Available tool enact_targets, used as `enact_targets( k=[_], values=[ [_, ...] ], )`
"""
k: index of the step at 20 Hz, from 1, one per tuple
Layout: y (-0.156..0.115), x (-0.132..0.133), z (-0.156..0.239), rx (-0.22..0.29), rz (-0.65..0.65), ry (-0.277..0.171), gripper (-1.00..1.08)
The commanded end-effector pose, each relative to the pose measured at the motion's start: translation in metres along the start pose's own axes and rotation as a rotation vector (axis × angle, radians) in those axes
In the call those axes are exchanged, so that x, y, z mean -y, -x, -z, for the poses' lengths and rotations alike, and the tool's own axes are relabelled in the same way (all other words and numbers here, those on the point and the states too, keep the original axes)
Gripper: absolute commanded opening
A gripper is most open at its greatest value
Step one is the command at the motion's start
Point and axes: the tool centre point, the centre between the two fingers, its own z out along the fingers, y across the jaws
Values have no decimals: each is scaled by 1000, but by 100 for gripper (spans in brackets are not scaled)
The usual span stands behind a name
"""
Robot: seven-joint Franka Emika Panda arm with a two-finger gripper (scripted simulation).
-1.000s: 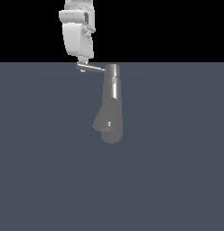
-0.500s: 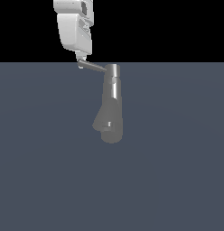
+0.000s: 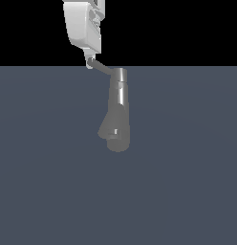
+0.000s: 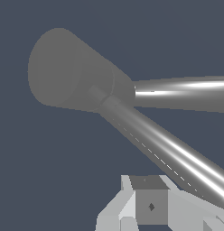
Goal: Turn on the faucet by rotating a designated handle.
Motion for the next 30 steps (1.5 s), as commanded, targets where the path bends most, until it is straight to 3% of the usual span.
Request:
enact_targets(
  k=[1, 11, 13, 27, 28, 29, 30],
  values=[
    [-11, -9, 1, -2, -6, 8, -100],
    [-35, -39, 12, -2, -1, 14, -100],
    [-29, -35, 11, -2, 5, 10, -100],
    [-125, -39, 14, -2, -1, 14, -100],
    [-125, -39, 14, -2, -1, 14, -100],
    [-97, -38, 14, 0, 37, 12, -100],
    [-101, -36, 13, 0, 35, 12, -100]
  ],
)
